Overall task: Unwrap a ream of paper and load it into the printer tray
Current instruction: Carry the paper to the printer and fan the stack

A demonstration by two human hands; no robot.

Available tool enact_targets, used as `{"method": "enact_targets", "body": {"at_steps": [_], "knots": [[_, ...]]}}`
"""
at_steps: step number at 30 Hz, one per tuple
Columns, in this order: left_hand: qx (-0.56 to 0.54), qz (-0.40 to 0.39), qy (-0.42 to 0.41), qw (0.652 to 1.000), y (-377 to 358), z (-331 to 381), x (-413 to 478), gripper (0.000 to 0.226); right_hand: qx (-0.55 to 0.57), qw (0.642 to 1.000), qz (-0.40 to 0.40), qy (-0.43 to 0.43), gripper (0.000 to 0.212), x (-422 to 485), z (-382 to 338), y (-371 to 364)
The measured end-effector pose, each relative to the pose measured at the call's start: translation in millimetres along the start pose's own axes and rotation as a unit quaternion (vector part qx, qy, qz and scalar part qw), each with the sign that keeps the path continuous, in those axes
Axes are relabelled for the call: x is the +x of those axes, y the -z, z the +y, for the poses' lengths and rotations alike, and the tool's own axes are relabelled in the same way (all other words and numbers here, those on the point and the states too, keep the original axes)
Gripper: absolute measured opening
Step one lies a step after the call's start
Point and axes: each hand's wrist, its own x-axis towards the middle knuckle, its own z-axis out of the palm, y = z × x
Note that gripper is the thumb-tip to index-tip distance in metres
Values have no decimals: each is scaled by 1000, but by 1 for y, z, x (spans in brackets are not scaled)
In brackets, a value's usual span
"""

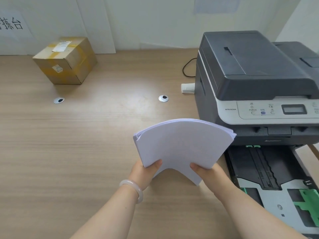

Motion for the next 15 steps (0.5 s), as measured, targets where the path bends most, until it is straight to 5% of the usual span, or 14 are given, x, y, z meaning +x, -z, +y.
{"method": "enact_targets", "body": {"at_steps": [4,9,15], "knots": [[20,36,11,999,0,6,3,1,-55,998,13,3,14,3,-8,-2],[-5,39,8,999,8,32,-3,6,-150,988,10,16,16,8,-45,9],[-137,38,14,990,31,67,-21,3,-77,995,-40,42,23,1,-92,31]]}}
